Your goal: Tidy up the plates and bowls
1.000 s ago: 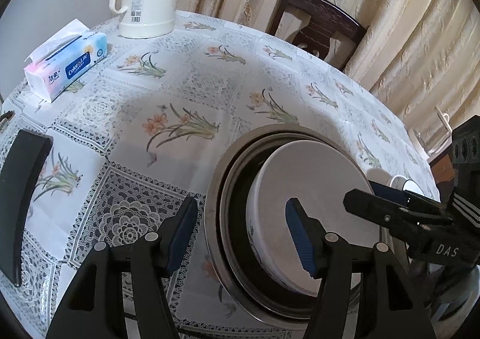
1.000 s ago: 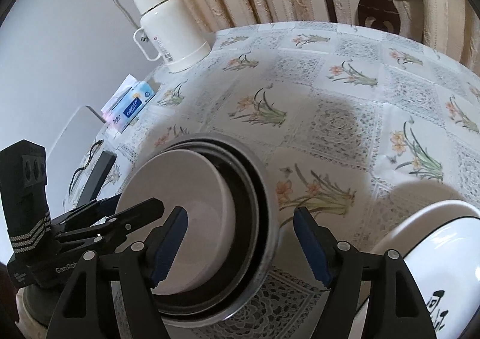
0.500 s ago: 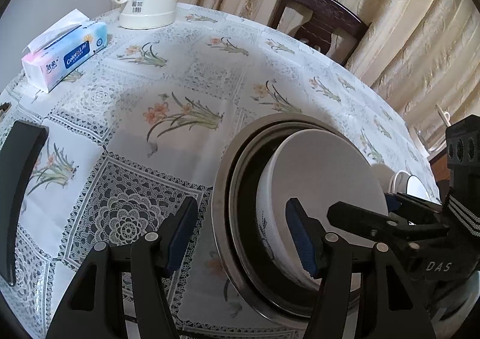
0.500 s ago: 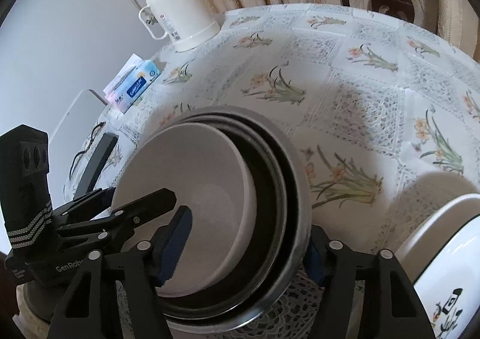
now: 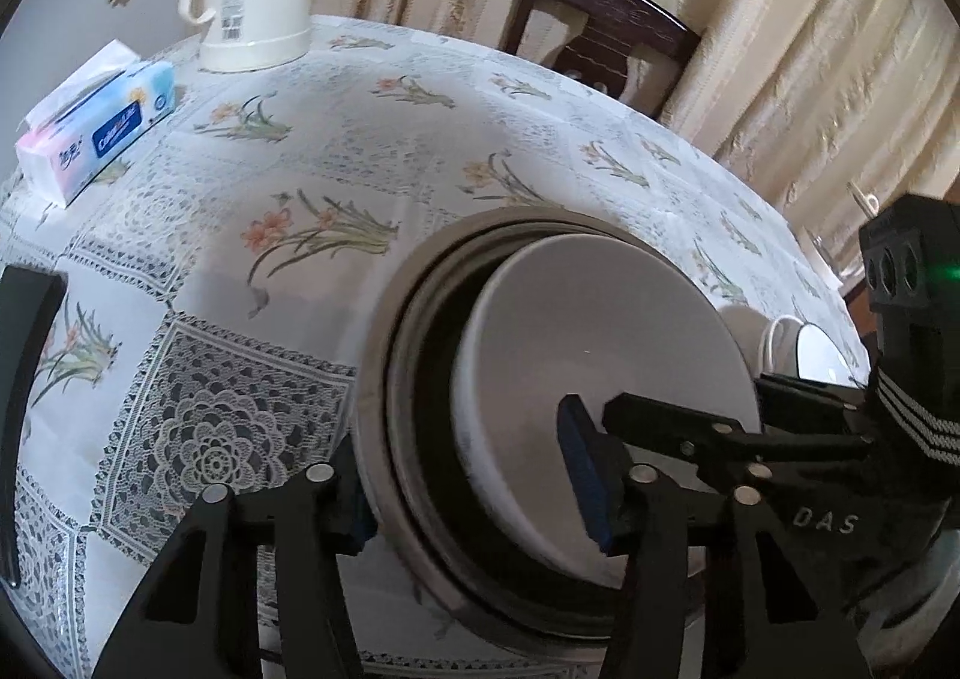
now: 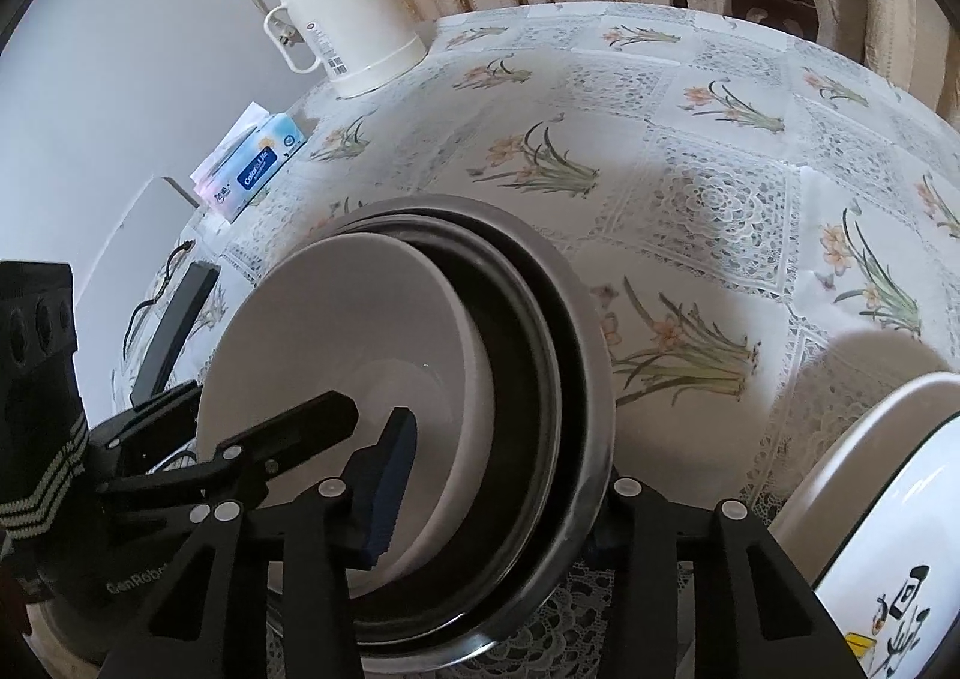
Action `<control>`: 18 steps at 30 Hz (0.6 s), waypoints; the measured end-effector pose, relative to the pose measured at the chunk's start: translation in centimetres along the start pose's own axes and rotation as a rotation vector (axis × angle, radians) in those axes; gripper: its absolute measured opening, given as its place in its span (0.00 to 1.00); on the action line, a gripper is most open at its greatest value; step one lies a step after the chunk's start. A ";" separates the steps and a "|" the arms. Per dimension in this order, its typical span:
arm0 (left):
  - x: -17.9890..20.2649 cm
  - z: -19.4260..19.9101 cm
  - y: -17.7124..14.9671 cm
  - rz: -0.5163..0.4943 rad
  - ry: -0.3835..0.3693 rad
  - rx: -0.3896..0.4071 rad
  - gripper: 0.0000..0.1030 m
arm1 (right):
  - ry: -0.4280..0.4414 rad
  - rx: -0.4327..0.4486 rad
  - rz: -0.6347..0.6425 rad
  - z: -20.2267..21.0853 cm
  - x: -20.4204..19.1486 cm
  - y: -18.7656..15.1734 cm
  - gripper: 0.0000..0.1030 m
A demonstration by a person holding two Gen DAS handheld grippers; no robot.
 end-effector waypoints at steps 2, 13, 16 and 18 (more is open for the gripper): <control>0.1 0.0 -0.1 0.004 0.001 0.002 0.49 | 0.000 0.002 -0.001 0.1 0.0 0.0 0.45; -0.3 0.7 -0.1 0.051 0.019 0.001 0.49 | 0.025 -0.012 -0.038 0.2 -0.5 -0.1 0.44; -0.3 1.0 0.2 0.058 0.020 0.007 0.49 | 0.026 -0.004 -0.039 0.6 -0.6 0.0 0.44; -0.2 1.2 0.4 0.057 0.021 0.011 0.49 | 0.023 0.001 -0.042 0.9 -0.6 0.2 0.44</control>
Point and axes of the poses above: each gripper's, at about its wrist camera, not at the fingertips, and z roughly against the way its jaws point, x to its right, y to its top, the point moved 7 cm from there along -z, roughly the way its jaws point, and after that the axes turned 11 degrees about x, right-handed, at the moved point
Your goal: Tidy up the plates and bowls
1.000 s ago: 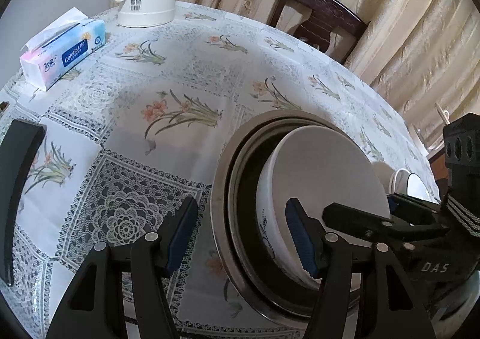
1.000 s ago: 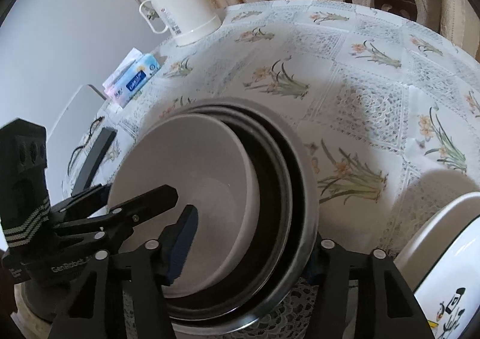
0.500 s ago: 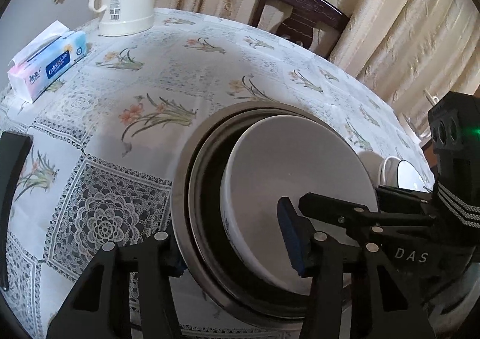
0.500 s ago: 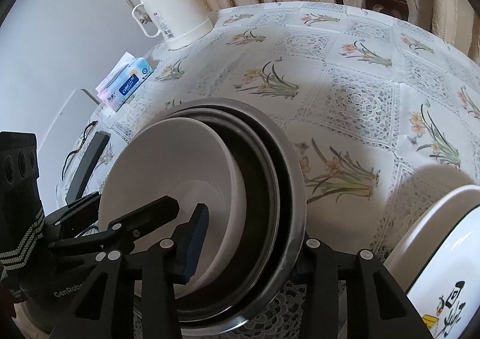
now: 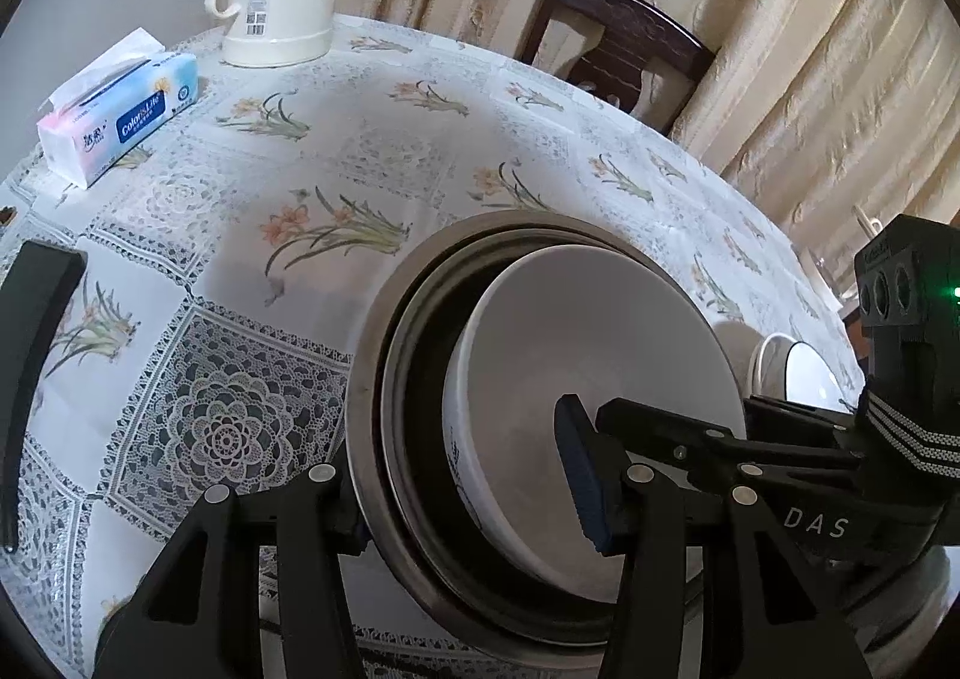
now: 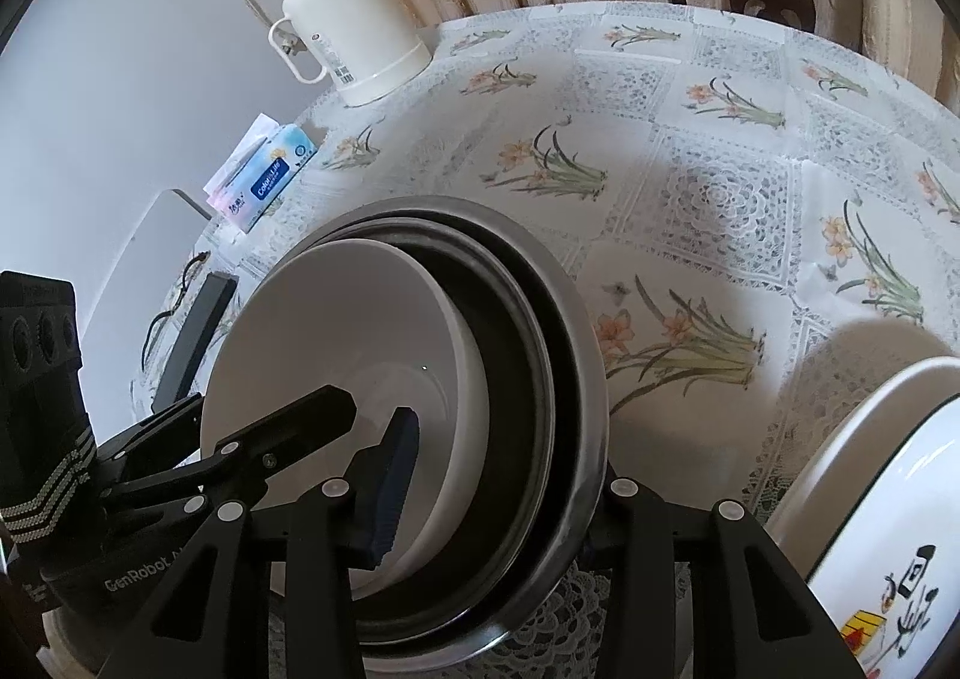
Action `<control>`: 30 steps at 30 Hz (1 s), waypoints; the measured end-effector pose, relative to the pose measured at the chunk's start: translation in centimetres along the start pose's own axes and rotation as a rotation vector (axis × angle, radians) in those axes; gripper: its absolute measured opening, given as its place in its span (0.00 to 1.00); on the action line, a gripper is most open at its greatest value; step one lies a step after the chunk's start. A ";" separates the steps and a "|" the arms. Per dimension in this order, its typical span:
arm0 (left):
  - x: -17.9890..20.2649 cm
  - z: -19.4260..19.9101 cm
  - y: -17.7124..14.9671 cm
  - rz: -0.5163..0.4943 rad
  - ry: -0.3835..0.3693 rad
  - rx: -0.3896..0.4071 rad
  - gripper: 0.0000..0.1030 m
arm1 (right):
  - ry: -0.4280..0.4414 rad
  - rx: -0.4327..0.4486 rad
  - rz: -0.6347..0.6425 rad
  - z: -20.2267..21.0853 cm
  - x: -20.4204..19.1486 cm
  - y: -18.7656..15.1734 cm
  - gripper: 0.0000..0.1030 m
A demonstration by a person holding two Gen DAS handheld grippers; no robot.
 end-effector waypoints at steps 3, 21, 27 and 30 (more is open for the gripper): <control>0.3 0.3 0.3 -0.004 -0.001 0.003 0.49 | -0.002 0.005 -0.005 0.3 0.1 0.1 0.44; 7.3 1.7 2.5 -0.108 -0.084 0.013 0.49 | -0.080 0.105 -0.066 8.0 4.0 1.2 0.44; 11.9 1.7 2.4 -0.167 -0.139 0.003 0.49 | -0.131 0.155 -0.108 11.8 6.7 0.6 0.44; 14.4 1.6 2.1 -0.200 -0.173 -0.004 0.49 | -0.156 0.171 -0.134 13.5 8.4 0.0 0.44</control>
Point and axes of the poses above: each gripper's, at about its wrist camera, not at the fingertips, and z roughly against the way its jaws point, x to its right, y to its top, the point moved 7 cm from there along -z, roughly the way its jaws point, and after that the axes turned 11 degrees about x, right-handed, at the moved point
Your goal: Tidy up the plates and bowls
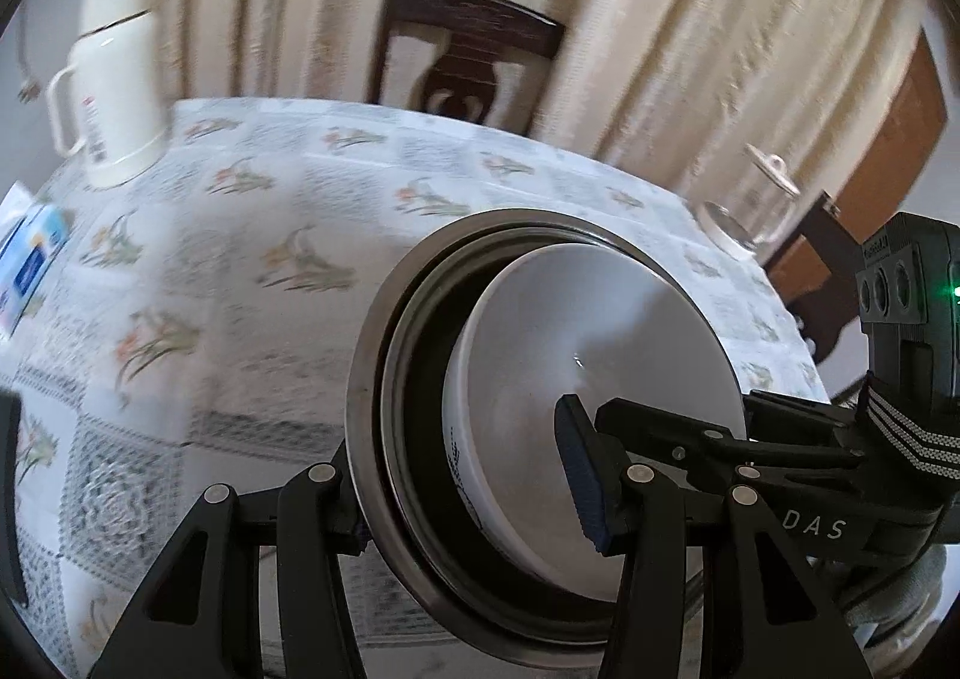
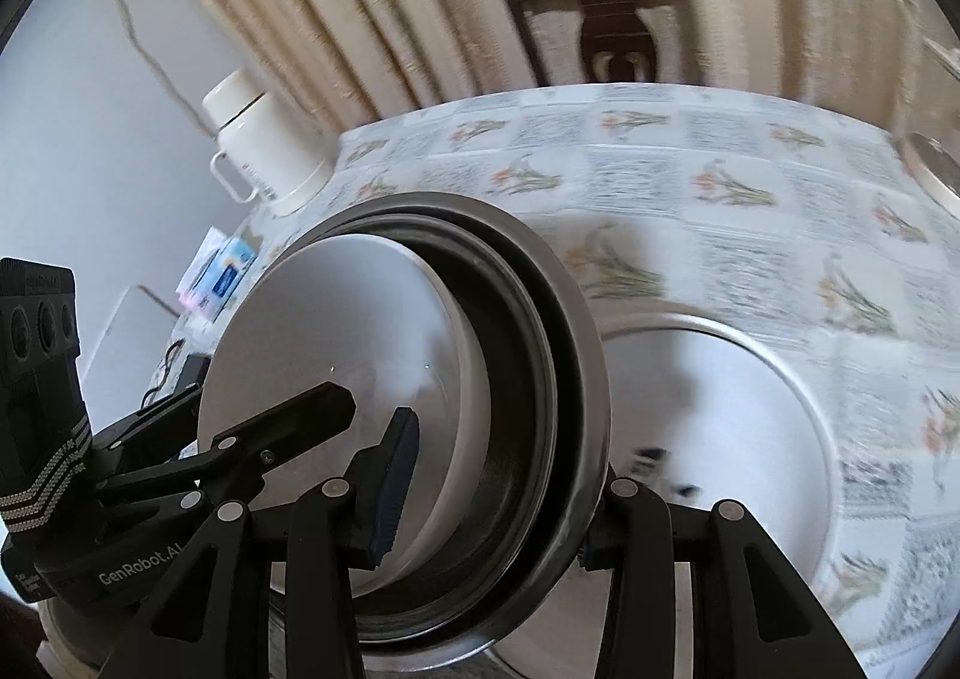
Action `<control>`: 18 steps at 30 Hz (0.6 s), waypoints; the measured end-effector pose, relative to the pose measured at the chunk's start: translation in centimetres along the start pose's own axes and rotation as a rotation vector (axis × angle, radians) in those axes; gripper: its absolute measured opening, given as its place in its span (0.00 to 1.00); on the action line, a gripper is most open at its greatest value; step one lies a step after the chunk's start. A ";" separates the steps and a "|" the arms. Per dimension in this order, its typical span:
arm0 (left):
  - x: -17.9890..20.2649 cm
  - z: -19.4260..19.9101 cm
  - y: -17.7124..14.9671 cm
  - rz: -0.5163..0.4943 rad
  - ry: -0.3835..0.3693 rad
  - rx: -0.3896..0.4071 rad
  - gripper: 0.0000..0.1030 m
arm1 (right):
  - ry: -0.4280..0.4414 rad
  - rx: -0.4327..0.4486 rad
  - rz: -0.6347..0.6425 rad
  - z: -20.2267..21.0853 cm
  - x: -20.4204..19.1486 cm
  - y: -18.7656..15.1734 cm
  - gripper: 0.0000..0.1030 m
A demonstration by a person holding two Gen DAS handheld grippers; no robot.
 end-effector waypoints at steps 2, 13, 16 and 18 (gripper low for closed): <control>1.4 -0.4 0.0 -0.019 -0.019 -0.007 0.49 | -0.016 0.004 -0.021 0.7 1.3 -0.2 0.44; 8.8 -4.0 -2.6 -0.098 -0.123 -0.102 0.49 | -0.077 -0.004 -0.145 2.8 7.6 -2.6 0.44; 9.7 -4.8 -3.4 -0.103 -0.132 -0.129 0.49 | -0.078 -0.012 -0.161 2.8 8.5 -3.1 0.44; 10.0 -5.2 -3.8 -0.105 -0.132 -0.141 0.49 | -0.077 -0.015 -0.168 2.6 8.9 -3.4 0.44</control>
Point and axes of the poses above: each gripper's, at about its wrist camera, not at the fingertips, and z roughly against the way its jaws point, x to its right, y to its top, the point moved 7 cm from there along -z, roughly the way its jaws point, and after that the axes turned 11 degrees about x, right-handed, at the moved point
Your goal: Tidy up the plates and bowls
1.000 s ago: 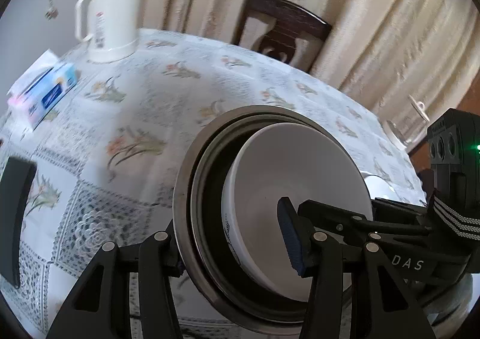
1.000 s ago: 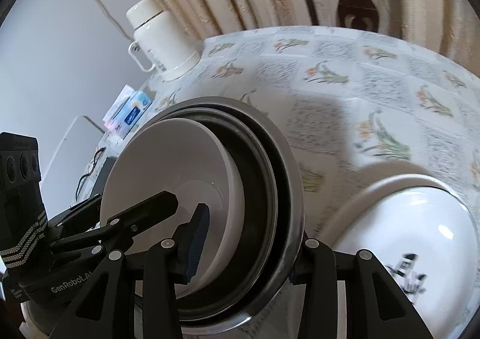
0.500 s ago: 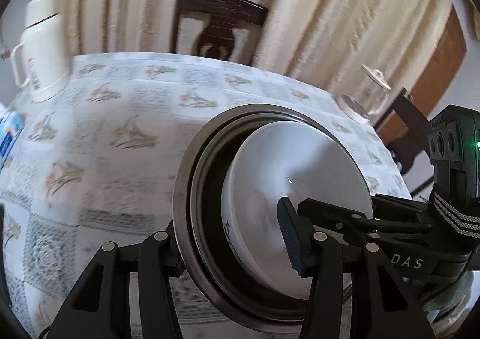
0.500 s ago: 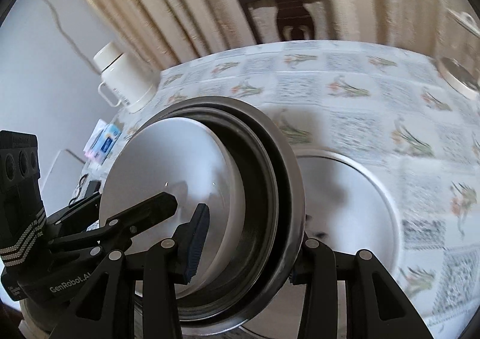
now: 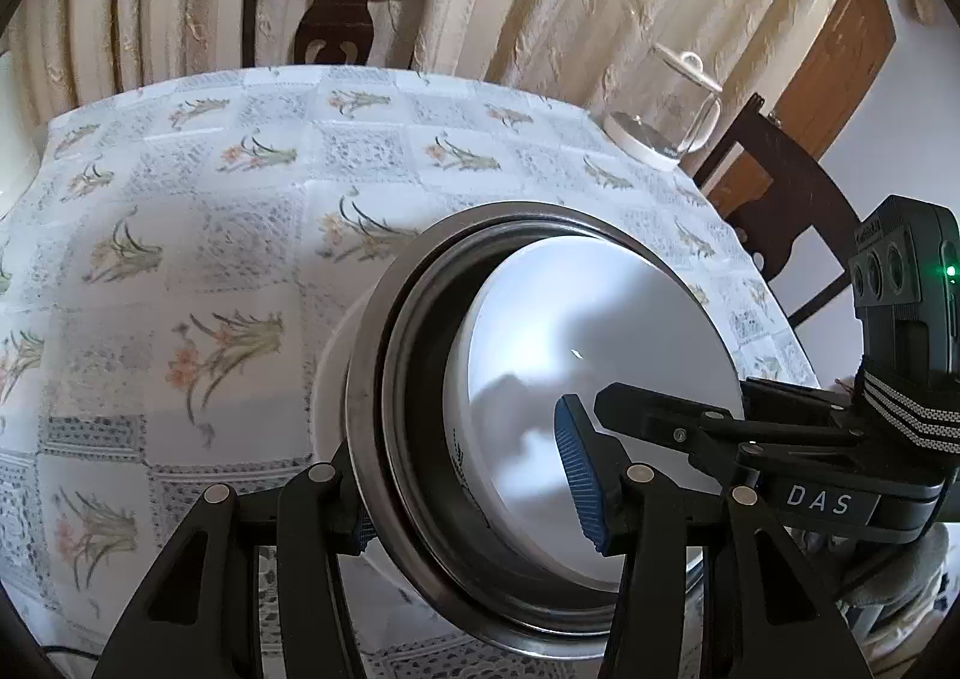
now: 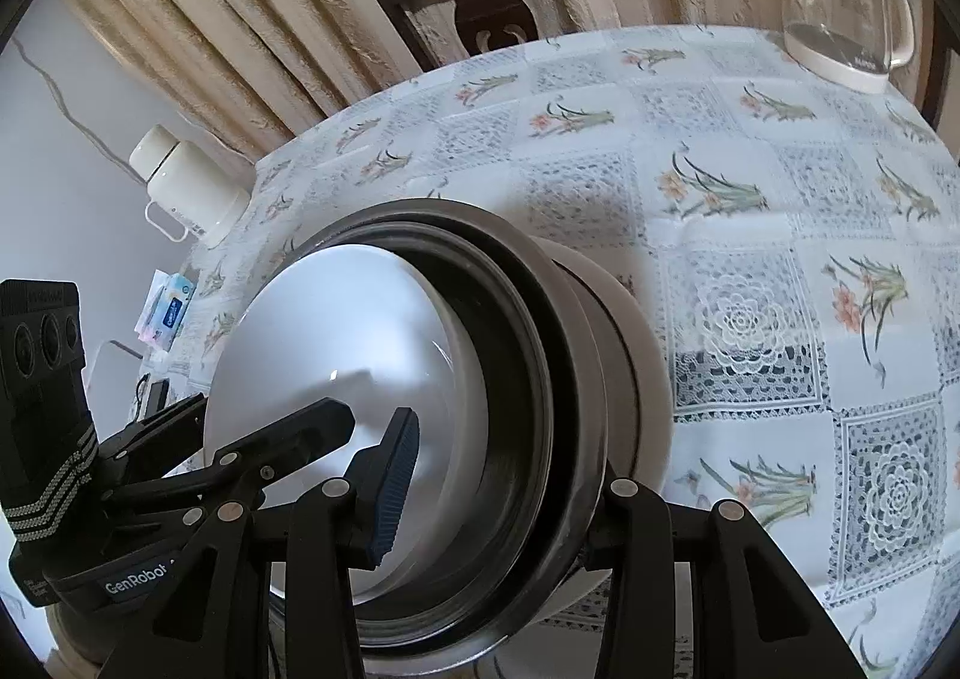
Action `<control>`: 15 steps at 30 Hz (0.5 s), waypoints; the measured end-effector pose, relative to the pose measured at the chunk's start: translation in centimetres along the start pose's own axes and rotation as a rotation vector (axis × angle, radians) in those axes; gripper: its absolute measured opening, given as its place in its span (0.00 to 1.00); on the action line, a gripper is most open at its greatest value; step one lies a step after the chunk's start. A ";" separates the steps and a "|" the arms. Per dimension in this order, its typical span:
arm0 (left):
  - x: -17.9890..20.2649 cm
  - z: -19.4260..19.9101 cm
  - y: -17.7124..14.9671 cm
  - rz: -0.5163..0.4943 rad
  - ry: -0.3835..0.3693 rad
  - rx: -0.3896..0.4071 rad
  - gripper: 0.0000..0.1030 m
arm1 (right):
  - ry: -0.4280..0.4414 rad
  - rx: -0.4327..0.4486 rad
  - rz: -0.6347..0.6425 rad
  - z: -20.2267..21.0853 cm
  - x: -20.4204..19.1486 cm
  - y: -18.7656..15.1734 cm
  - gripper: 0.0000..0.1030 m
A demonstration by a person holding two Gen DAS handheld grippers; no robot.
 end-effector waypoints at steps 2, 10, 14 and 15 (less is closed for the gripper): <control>0.1 -0.4 -0.2 0.000 0.001 -0.007 0.49 | 0.002 -0.004 -0.005 -0.2 0.2 -0.2 0.44; 0.0 -1.6 -0.9 0.010 0.013 -0.039 0.49 | 0.007 -0.027 -0.023 -1.2 0.9 -1.0 0.44; -0.1 -1.9 -1.1 0.013 0.015 -0.047 0.49 | 0.002 -0.023 -0.015 -1.4 0.9 -0.9 0.44; -0.1 -2.0 -1.1 0.016 0.015 -0.048 0.49 | 0.001 -0.024 -0.013 -1.5 0.9 -0.9 0.44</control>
Point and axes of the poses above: each gripper's, at about its wrist camera, not at the fingertips, and z roughly against the way its jaws point, x to its right, y to its top, the point moved 7 cm from there along -z, roughly the way its jaws point, and after that the axes turned 11 degrees about x, right-handed, at the moved point
